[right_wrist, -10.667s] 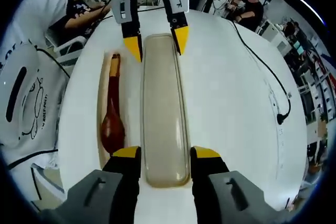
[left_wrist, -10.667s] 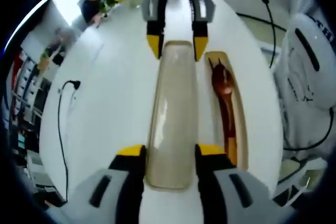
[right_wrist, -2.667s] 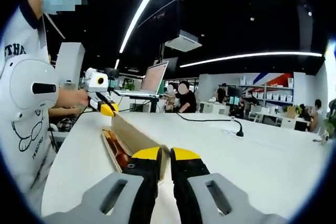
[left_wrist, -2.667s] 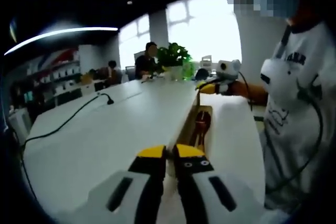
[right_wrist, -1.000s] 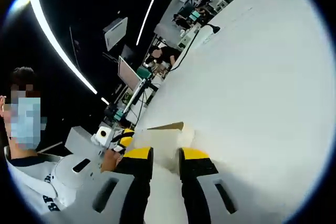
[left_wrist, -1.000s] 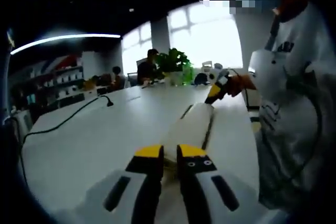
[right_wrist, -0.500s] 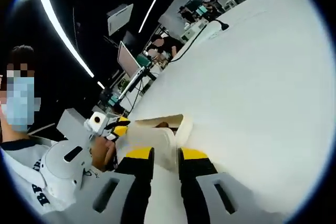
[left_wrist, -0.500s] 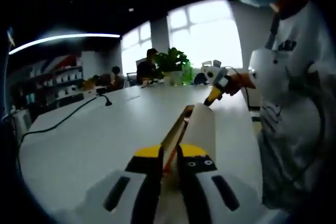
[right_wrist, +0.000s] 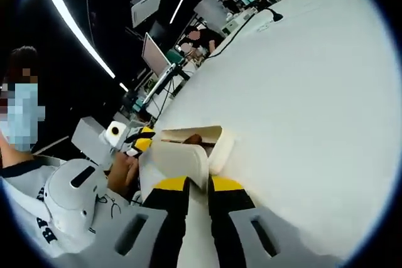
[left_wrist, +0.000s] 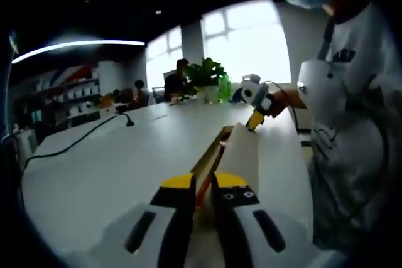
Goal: Arrange the utensils inside the cutlery case until each visible utensil rests in its matching compartment.
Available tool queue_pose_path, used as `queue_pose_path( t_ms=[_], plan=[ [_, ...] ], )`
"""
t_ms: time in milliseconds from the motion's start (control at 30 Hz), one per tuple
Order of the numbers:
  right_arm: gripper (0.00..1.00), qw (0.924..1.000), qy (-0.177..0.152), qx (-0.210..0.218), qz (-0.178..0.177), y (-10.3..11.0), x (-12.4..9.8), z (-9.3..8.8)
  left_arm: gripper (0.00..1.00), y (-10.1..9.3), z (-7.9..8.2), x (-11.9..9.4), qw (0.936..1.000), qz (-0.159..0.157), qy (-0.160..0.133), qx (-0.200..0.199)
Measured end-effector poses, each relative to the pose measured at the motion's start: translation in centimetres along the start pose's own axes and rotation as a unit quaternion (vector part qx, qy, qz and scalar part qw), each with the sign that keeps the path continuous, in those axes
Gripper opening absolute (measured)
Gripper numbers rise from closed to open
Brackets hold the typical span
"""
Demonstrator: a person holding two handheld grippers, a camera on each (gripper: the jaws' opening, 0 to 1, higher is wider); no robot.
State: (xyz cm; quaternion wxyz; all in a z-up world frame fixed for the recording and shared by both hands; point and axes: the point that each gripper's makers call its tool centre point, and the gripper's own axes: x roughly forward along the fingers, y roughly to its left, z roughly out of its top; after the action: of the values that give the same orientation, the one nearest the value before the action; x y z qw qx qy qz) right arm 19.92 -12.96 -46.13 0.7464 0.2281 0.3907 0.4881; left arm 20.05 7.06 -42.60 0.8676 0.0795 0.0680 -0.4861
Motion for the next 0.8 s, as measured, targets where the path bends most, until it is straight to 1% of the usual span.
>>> queue_pose_path(
  t_ms=[100,167,233,267,367,433,467,533,633,667,700,733,767,800],
  plan=[
    [0.09,0.9996,0.006,0.02,0.019,0.4,0.0,-0.4,0.1,0.0,-0.1,-0.1,1.0,-0.001,0.004,-0.001],
    [0.07,0.9984,0.004,0.036,0.044,1.3,0.0,-0.5,0.11,-0.1,-0.2,-0.1,1.0,-0.002,0.007,-0.003],
    [0.06,0.9979,-0.002,0.039,0.053,1.7,0.1,-0.6,0.12,-0.2,-0.3,-0.3,0.9999,-0.002,0.011,-0.001],
    [0.06,0.9977,-0.003,0.038,0.056,2.0,0.1,-0.6,0.13,-0.2,-0.5,-0.4,0.9998,-0.002,0.019,0.0],
    [0.05,0.9953,-0.009,0.059,0.076,2.4,-0.2,-0.3,0.17,-0.3,-0.4,-0.8,0.9997,-0.001,0.023,0.007],
    [0.04,0.9948,-0.013,0.061,0.08,2.5,-0.2,-0.2,0.21,-0.4,-0.2,-1.0,0.9996,-0.003,0.025,0.008],
    [0.04,0.9946,-0.014,0.063,0.082,2.8,-0.1,-0.3,0.25,-0.4,-0.1,-1.0,0.9994,-0.003,0.029,0.018],
    [0.04,0.9934,-0.019,0.07,0.089,3.1,-0.1,-0.3,0.29,-0.5,0.1,-1.1,0.9977,-0.008,0.043,0.052],
    [0.04,0.9922,-0.024,0.078,0.094,3.2,-0.2,-0.1,0.36,-1.3,0.5,-0.4,0.9939,-0.025,0.064,0.086],
    [0.04,0.9917,-0.024,0.082,0.096,3.2,-0.2,-0.2,0.4,-1.4,0.5,0.1,0.9916,-0.027,0.077,0.101],
    [0.04,0.9909,-0.024,0.088,0.099,3.3,-0.2,-0.2,0.42,-1.6,0.5,0.8,0.9879,-0.031,0.088,0.124],
    [0.04,0.99,-0.026,0.096,0.1,3.7,0.0,-0.5,0.42,-1.8,0.6,1.1,0.9859,-0.035,0.092,0.135],
    [0.04,0.9894,-0.025,0.099,0.103,3.9,0.1,-0.7,0.43,-2.0,0.3,1.7,0.9825,-0.04,0.107,0.147],
    [0.04,0.9888,-0.025,0.103,0.104,4.2,0.2,-1.0,0.43,-2.4,0.0,2.2,0.9773,-0.051,0.124,0.164]
  ],
)
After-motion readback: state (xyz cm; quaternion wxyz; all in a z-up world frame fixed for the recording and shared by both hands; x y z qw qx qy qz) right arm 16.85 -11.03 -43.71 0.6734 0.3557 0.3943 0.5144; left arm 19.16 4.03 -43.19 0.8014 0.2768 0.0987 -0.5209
